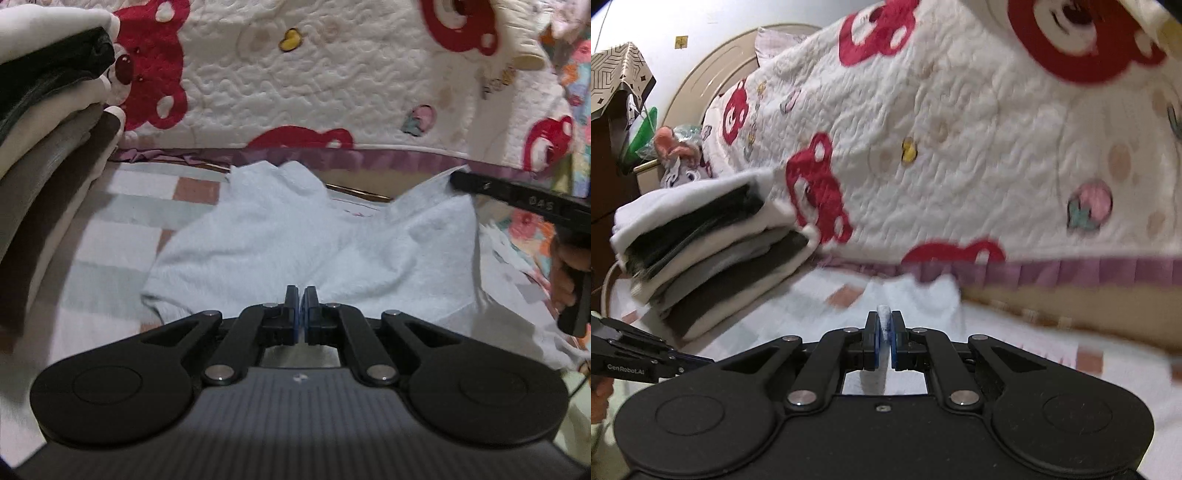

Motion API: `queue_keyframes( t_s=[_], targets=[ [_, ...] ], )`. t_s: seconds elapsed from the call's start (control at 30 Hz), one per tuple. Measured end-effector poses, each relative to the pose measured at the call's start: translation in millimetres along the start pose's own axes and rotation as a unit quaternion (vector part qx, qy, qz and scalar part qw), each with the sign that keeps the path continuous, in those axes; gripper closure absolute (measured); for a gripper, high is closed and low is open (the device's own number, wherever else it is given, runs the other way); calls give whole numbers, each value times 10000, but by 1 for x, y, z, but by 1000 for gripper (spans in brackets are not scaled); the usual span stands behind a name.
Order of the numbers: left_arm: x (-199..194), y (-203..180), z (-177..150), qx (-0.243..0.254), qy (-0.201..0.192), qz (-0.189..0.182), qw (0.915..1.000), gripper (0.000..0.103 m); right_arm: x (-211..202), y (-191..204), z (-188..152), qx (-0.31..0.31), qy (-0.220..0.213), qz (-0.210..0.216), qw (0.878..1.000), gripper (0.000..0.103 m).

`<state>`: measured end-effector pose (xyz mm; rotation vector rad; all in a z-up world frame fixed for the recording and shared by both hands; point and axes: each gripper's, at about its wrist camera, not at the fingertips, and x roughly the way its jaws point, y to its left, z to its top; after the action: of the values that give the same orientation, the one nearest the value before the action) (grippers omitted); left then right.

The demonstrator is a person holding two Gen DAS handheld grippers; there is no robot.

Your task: Fold clothes

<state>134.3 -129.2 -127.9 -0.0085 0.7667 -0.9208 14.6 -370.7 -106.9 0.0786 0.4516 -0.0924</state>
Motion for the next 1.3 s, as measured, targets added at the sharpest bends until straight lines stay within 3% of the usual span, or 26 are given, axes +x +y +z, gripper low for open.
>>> queue_keyframes(
  t_s=[0.07, 0.13, 0.2, 0.27, 0.37, 0.47, 0.6, 0.73, 0.8, 0.87, 0.93, 1.0, 1.1, 1.2, 1.23, 1.3],
  targets=[
    [21, 8, -4, -159, 135, 163, 9997, 101, 10, -4, 7, -109, -25, -179, 9998, 94],
    [41, 16, -15, -267, 297, 416, 9983, 101, 24, -15, -1, -33, 297, -701, 9971, 81],
    [53, 17, -26, -64, 597, 592, 9964, 101, 21, -34, -16, 344, 553, -1026, 9926, 80],
    [57, 16, -33, 127, 743, 622, 9952, 101, -2, -55, -39, 868, 624, -1246, 9864, 78],
    [56, 14, -32, 241, 836, 548, 9947, 101, -60, -87, -84, 1720, 671, -1625, 9693, 62],
    [62, 18, -28, -27, 1002, 586, 9932, 100, -122, -122, -135, 2385, 1070, -2182, 9402, 60],
    [62, 24, -27, -267, 1106, 490, 9923, 99, -202, -163, -183, 3417, 1247, -3113, 8779, 59],
    [63, 30, -25, -463, 1175, 327, 9915, 96, -256, -188, -208, 4382, 996, -3343, 8284, 58],
    [64, 32, -24, -501, 1209, 175, 9913, 88, -261, -192, -209, 4569, 896, -3286, 8217, 55],
    [63, 30, -24, -405, 1283, -92, 9909, 66, -255, -195, -209, 4655, 948, -3381, 8124, 49],
    [62, 23, -25, -145, 1368, -310, 9900, 51, -247, -199, -208, 4699, 1060, -3560, 8008, 42],
    [60, 14, -29, 197, 1441, -456, 9883, 47, -238, -203, -208, 4740, 1172, -3736, 7887, 35],
    [60, 1, -36, 587, 1390, -263, 9882, 44, -225, -209, -208, 4796, 1339, -3997, 7696, 35],
    [64, -6, -38, 708, 1284, -210, 9890, 33, -221, -214, -214, 4733, 1531, -4229, 7575, 35],
    [65, -8, -38, 708, 1245, -206, 9895, 29, -220, -215, -216, 4656, 1569, -4257, 7598, 35],
    [68, -8, -39, 684, 1153, -184, 9908, 26, -219, -211, -220, 4351, 1558, -4161, 7831, 35]
  ],
)
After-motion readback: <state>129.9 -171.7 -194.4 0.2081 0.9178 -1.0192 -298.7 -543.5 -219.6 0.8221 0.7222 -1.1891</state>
